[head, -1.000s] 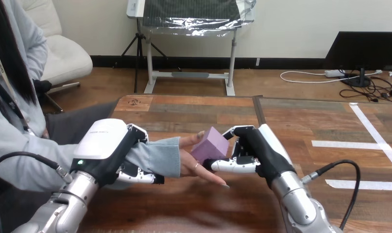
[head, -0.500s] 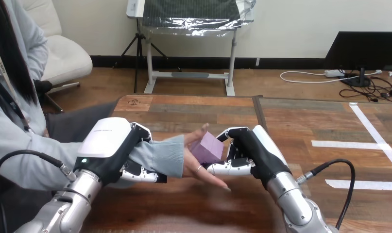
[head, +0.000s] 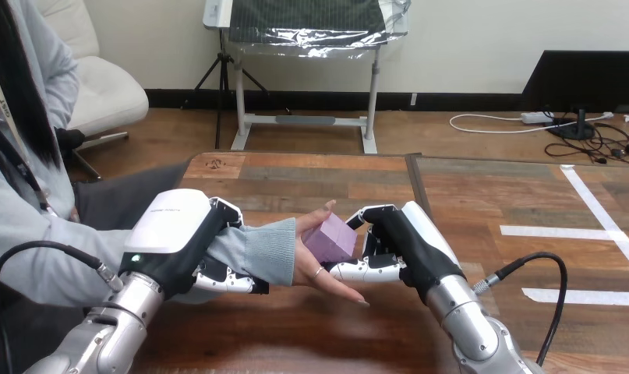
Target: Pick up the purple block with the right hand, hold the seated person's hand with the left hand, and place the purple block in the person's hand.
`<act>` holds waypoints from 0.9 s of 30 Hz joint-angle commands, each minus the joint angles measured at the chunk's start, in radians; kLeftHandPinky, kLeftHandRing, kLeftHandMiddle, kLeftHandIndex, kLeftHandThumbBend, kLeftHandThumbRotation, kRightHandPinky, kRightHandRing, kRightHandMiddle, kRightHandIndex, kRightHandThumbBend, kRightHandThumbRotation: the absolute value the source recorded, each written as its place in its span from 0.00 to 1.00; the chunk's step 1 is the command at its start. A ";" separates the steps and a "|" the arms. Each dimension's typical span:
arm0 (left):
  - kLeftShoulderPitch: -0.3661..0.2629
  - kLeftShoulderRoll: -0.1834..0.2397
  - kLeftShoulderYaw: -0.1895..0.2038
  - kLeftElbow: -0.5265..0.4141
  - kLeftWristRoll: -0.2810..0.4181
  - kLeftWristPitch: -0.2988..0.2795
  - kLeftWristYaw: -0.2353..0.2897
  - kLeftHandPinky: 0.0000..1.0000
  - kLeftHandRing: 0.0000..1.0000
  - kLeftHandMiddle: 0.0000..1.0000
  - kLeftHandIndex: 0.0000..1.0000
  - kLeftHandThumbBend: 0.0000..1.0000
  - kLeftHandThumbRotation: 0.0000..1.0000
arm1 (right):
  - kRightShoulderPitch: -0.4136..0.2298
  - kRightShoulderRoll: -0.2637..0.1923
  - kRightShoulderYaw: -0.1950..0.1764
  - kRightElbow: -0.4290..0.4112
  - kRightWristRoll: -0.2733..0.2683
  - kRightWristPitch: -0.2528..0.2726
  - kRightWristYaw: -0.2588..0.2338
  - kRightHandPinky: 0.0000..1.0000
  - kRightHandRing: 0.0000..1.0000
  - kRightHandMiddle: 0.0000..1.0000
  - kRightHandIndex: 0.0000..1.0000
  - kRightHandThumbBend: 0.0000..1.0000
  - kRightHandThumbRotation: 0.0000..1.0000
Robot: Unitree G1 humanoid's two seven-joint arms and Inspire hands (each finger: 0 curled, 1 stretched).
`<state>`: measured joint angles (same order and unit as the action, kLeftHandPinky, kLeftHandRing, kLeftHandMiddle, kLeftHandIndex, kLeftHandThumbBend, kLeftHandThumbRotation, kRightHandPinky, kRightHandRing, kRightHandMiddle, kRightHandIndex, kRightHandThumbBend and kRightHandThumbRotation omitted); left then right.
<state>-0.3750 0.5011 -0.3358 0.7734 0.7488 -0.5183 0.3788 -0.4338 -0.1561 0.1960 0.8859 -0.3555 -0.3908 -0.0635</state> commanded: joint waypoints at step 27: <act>-0.146 -0.054 0.014 -0.056 -0.029 -0.036 0.041 0.17 0.22 0.28 0.29 0.88 0.38 | -0.097 0.021 0.021 -0.065 -0.023 0.002 0.005 0.04 0.08 0.14 0.16 0.34 0.25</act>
<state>-0.3753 0.4966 -0.3357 0.7735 0.7503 -0.5148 0.3805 -0.4338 -0.1574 0.1963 0.8767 -0.3703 -0.3850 -0.0618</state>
